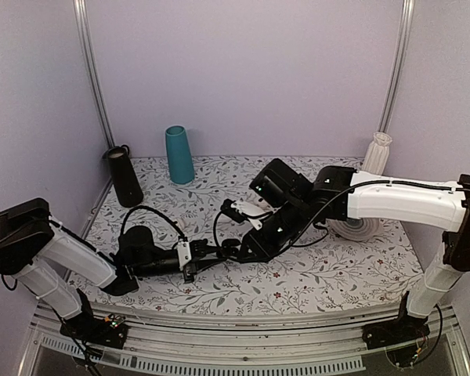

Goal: Insert the wireless bluetooth earbuds into the charging case
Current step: Insert the left earbud into the left side groove of the charging case.

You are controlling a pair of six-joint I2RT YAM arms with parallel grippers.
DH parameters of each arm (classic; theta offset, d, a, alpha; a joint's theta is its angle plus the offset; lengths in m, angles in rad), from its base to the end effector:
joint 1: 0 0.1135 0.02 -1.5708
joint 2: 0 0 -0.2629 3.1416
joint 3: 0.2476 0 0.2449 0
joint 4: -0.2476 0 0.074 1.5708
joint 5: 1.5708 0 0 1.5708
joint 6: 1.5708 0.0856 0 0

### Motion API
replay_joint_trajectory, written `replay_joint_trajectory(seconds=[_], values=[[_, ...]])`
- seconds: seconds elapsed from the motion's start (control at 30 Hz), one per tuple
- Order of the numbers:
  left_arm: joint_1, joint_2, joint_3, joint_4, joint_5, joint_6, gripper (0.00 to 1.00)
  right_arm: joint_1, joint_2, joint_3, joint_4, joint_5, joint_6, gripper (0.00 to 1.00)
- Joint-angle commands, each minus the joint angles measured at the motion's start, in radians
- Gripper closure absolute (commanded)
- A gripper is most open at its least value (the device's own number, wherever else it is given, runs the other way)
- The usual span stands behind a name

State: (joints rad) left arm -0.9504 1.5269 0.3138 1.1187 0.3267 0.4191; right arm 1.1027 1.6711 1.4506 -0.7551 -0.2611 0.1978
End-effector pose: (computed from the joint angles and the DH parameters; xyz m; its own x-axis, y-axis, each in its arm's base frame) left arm 0.1533 -0.2619 0.1601 0.3391 0.1883 -0.9217 0.8959 0.2343 0.3775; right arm 0.1513 0.3482 0.2520 -0.5486 -0.6643 -0.5077 -0.8360 0.4460 0.3198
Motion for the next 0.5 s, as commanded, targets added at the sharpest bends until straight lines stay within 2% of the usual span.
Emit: replay_joint_trajectory(seconds=[0.0,0.47], values=[[-0.024,0.012,0.010,0.052,-0.009,0.013,1.00,-0.007,0.018,0.028,-0.018,-0.024,-0.012,0.93],[-0.044,0.018,0.037,0.000,-0.001,0.041,1.00,-0.014,0.053,0.059,-0.016,-0.053,-0.017,0.93]])
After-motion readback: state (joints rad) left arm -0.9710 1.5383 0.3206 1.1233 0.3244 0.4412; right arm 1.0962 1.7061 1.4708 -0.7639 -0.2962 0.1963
